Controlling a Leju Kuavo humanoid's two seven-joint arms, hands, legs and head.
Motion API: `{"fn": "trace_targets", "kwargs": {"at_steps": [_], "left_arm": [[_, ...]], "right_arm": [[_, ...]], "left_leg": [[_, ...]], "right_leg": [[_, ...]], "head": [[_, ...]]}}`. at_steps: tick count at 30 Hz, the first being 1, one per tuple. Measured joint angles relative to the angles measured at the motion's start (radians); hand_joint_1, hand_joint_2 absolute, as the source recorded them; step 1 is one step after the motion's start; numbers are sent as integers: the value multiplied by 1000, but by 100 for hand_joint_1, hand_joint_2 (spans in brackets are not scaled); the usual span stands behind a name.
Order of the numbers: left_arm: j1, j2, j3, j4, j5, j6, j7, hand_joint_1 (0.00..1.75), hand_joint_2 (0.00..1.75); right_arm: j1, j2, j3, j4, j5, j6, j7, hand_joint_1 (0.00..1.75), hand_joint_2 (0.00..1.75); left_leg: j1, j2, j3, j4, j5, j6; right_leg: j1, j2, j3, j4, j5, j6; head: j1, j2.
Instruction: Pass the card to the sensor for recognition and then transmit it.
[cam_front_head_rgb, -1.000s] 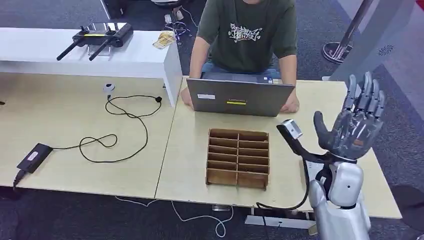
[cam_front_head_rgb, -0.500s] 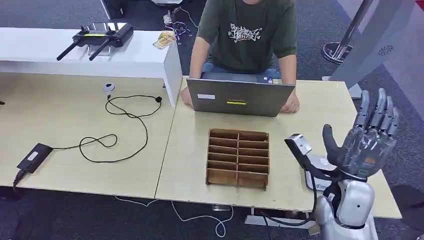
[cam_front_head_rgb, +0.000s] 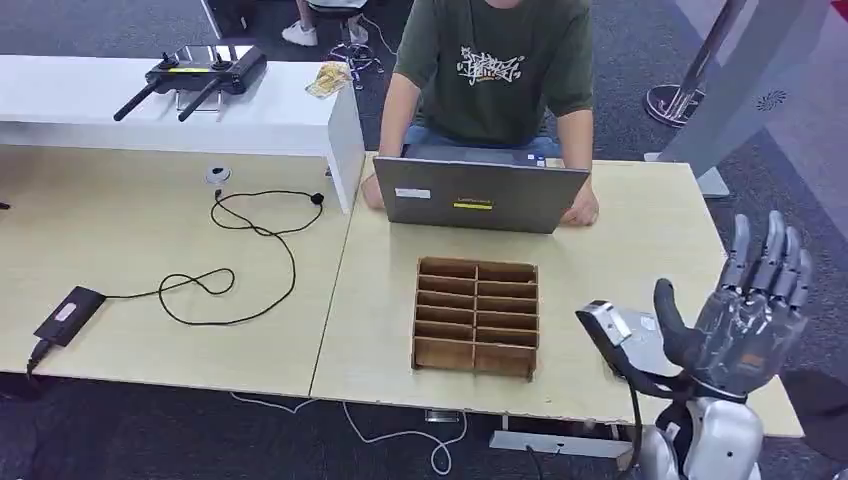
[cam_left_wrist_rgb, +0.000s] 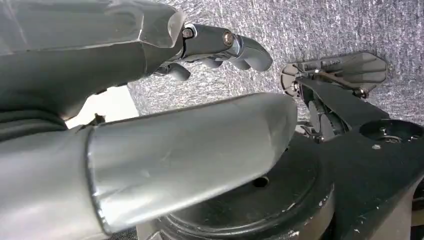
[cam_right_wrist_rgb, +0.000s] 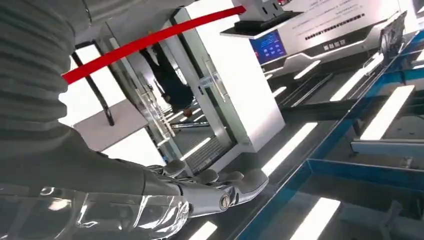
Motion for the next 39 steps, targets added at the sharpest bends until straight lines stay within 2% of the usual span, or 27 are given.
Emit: {"fn": "trace_targets", "kwargs": {"at_steps": [9,23,34,39], "left_arm": [[2,-10,19,-14,2,0,1,0,0],[1,-16,23,-29,-8,0,1,0,0],[0,-31,30,-51,14,0,9,0,0],[0,-44,36,-69,18,0,10,0,0]], "right_arm": [[101,24,-26,-63,4,10,6,0,175],[215,66,-37,-140,5,119,-11,0,175],[241,91,-9,-143,5,148,-32,0,175],[242,91,14,-140,5,182,-33,0,175]], "left_leg": [[0,0,0,0,0,0],[0,0,0,0,-1,0],[0,0,0,0,-1,0],[0,1,0,0,-1,0]], "right_leg": [[0,0,0,0,0,0],[0,0,0,0,-1,0],[0,0,0,0,0,0],[0,0,0,0,-1,0]], "head": [[0,0],[0,0],[0,0],[0,0]]}}
